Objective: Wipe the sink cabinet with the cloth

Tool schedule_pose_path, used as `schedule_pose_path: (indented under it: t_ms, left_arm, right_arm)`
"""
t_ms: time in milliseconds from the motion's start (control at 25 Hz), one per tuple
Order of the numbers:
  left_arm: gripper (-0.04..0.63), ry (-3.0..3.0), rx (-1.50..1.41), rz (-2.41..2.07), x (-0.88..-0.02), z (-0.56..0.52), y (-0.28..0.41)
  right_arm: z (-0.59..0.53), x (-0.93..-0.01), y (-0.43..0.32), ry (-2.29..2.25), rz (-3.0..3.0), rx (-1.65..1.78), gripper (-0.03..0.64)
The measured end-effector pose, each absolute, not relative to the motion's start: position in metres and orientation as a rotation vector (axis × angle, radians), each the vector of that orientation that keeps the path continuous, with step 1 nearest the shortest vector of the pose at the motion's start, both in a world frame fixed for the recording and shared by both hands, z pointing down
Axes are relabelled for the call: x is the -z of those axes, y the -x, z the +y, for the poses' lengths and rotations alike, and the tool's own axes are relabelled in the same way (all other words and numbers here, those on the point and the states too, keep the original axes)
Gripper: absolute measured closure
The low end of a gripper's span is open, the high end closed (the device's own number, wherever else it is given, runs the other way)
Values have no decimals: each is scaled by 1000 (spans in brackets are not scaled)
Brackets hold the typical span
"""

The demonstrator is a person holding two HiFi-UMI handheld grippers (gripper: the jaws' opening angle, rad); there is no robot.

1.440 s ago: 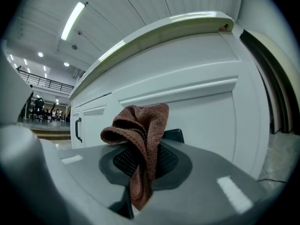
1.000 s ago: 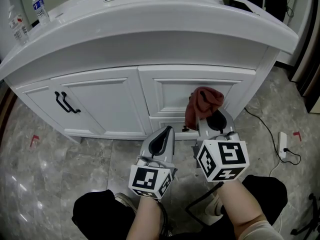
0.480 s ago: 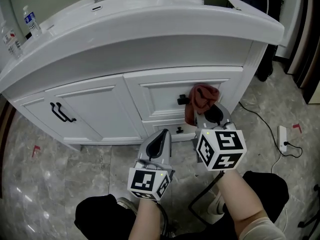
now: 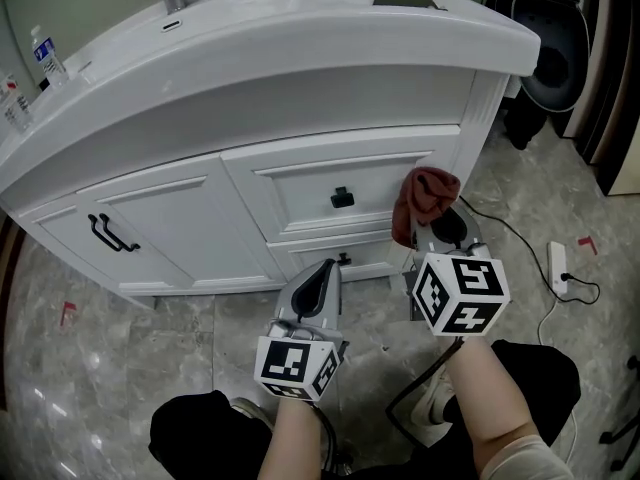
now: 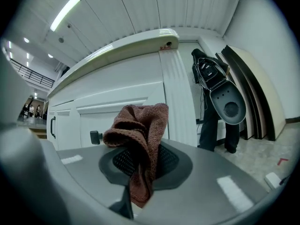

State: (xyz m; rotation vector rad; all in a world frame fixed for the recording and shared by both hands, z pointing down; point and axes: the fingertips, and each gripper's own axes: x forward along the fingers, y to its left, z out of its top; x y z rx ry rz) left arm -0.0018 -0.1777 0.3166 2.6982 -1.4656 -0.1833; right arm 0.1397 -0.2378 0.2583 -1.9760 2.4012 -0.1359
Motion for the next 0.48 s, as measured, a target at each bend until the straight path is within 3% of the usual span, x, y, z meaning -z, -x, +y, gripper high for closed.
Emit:
schedule_pose_path:
  t_ms: [280,480]
  left_arm:
    - [595,-2702,184,-1464,-316,-176,-5]
    - [595,-2714,107,-1557,-313,-172,16]
  right_arm:
    - [-230,-266,-177,2062,2295,184,535]
    - [-215,-280,-114,1890,2424,142,537]
